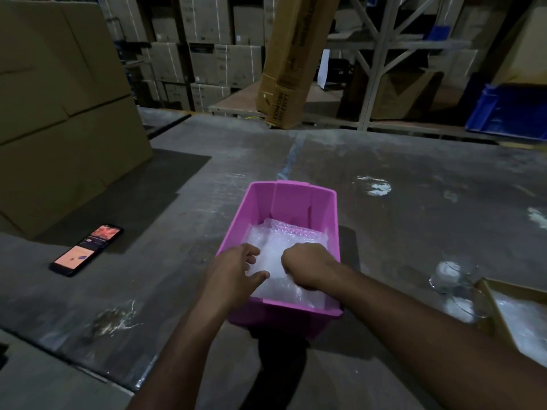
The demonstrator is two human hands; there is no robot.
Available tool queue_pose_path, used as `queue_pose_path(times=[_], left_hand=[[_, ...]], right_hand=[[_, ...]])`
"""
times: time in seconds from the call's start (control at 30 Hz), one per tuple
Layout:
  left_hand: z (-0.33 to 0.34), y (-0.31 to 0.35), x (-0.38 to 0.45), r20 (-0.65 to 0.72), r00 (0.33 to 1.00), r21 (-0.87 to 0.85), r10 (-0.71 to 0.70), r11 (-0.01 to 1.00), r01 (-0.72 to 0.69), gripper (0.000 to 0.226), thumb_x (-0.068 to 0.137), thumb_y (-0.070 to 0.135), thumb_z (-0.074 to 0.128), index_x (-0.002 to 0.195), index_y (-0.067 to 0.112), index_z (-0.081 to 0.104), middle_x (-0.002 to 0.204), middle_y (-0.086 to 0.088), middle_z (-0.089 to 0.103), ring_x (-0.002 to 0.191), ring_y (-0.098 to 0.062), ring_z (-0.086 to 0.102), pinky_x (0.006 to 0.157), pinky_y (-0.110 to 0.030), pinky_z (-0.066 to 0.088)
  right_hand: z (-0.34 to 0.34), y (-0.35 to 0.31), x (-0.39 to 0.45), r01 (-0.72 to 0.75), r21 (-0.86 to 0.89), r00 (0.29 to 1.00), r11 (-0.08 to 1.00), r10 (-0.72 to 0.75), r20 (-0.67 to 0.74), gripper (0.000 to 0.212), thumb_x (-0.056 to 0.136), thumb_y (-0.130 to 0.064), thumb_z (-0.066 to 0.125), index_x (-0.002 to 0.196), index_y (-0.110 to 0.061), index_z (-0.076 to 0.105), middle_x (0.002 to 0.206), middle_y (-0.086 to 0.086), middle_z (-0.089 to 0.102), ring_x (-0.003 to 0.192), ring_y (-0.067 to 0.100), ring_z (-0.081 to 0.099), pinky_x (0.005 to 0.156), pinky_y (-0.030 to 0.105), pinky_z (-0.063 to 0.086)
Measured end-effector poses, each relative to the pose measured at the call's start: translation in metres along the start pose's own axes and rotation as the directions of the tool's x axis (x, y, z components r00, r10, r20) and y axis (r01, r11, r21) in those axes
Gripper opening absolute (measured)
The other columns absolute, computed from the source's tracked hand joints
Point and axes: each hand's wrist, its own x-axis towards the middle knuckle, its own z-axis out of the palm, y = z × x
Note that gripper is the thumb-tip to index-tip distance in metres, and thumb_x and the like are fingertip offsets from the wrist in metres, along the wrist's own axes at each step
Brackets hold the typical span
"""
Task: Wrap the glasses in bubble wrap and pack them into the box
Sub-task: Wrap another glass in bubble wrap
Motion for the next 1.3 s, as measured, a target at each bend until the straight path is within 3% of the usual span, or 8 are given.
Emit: queue_pose_path(times=[0.23, 0.4, 0.7, 0.8, 0.93, 1.0, 1.2, 1.3], left_hand=[[0.004, 0.009, 0.009, -0.059, 0.998, -0.17, 0.015, 0.985, -0.025, 0.099, 0.073, 0.046, 0.087, 0.153, 0.029, 0.032, 0.152, 0.007, 0.044, 0.133, -0.013, 0.049, 0.105, -0.036, 0.047], [-0.005, 0.034, 0.013, -0.204, 0.978, -0.467, 0.045, 0.873, -0.138, 0.074, 0.078, 0.013, 0.086, 0.134, 0.04, 0.046, 0.113, 0.025, 0.062, 0.102, 0.008, 0.061, 0.079, -0.014, 0.052], [-0.025, 0.102, -0.006, -0.013, 0.975, -0.681, 0.222, 0.712, -0.171, 0.017, 0.093, 0.017, 0.067, 0.101, 0.029, 0.075, 0.094, 0.004, 0.077, 0.078, -0.01, 0.07, 0.069, -0.027, 0.056], [-0.018, 0.126, -0.014, 0.138, 0.959, -0.864, 0.247, 0.504, -0.006, 0.021, 0.092, 0.02, 0.063, 0.109, 0.017, 0.076, 0.095, -0.003, 0.074, 0.079, -0.013, 0.064, 0.071, -0.027, 0.054], [0.006, 0.154, -0.018, 0.222, 0.957, -0.954, 0.184, 0.244, 0.175, 0.026, 0.092, 0.015, 0.06, 0.114, 0.008, 0.073, 0.096, -0.004, 0.076, 0.083, -0.007, 0.069, 0.078, -0.016, 0.057], [0.019, 0.165, -0.019, 0.27, 0.952, -0.95, 0.142, 0.2, 0.24, 0.024, 0.094, 0.013, 0.06, 0.113, 0.006, 0.073, 0.097, -0.005, 0.076, 0.081, -0.006, 0.07, 0.072, -0.012, 0.057], [0.06, 0.167, -0.023, 0.265, 0.945, -0.665, 0.194, 0.746, 0.034, 0.013, 0.096, 0.024, 0.065, 0.092, 0.014, 0.073, 0.084, -0.006, 0.074, 0.075, -0.008, 0.065, 0.064, -0.02, 0.05], [0.064, 0.167, -0.025, 0.334, 0.888, -0.557, 0.316, 0.826, -0.085, 0.03, 0.08, 0.049, 0.08, 0.096, 0.023, 0.074, 0.094, 0.003, 0.077, 0.089, -0.003, 0.07, 0.079, -0.018, 0.052]], right_hand=[[-0.026, 0.025, -0.031, -0.027, 0.559, 0.949, 0.829, 0.197, -0.248, 0.026, 0.1, -0.018, 0.054, 0.118, -0.023, 0.072, 0.119, -0.008, 0.072, 0.107, 0.013, 0.066, 0.09, 0.034, 0.053], [-0.032, 0.039, -0.068, 0.182, 0.864, 0.808, 0.469, 0.43, -0.404, 0.019, 0.1, -0.019, 0.061, 0.115, -0.026, 0.07, 0.111, -0.015, 0.07, 0.1, 0.0, 0.065, 0.084, 0.024, 0.054], [-0.046, 0.086, -0.145, 0.419, 0.906, 0.521, 0.06, 0.801, -0.295, 0.012, 0.095, -0.017, 0.067, 0.107, -0.017, 0.071, 0.087, -0.008, 0.073, 0.064, 0.001, 0.06, 0.052, 0.019, 0.048], [-0.048, 0.111, -0.174, 0.515, 0.841, 0.597, -0.165, 0.773, -0.214, 0.04, 0.086, -0.033, 0.066, 0.119, -0.011, 0.065, 0.09, -0.006, 0.073, 0.06, 0.002, 0.064, 0.05, 0.017, 0.052], [-0.023, 0.143, -0.212, 0.475, 0.802, 0.807, -0.362, 0.542, -0.233, 0.096, 0.059, -0.052, 0.089, 0.136, -0.005, 0.055, 0.128, 0.02, 0.066, 0.114, 0.038, 0.066, 0.093, 0.056, 0.056], [-0.004, 0.147, -0.224, 0.394, 0.847, 0.837, -0.357, 0.52, -0.171, 0.102, 0.044, -0.047, 0.099, 0.126, -0.001, 0.06, 0.117, 0.023, 0.071, 0.102, 0.033, 0.071, 0.083, 0.044, 0.061], [0.031, 0.156, -0.254, 0.439, 0.795, 0.744, -0.418, 0.665, -0.061, 0.055, 0.066, -0.019, 0.089, 0.111, 0.003, 0.066, 0.095, 0.019, 0.072, 0.08, 0.026, 0.074, 0.068, 0.031, 0.061], [0.03, 0.168, -0.265, 0.36, 0.847, 0.786, -0.39, 0.616, -0.051, 0.072, 0.057, -0.016, 0.097, 0.118, 0.001, 0.062, 0.093, 0.017, 0.074, 0.074, 0.023, 0.073, 0.061, 0.03, 0.06]])
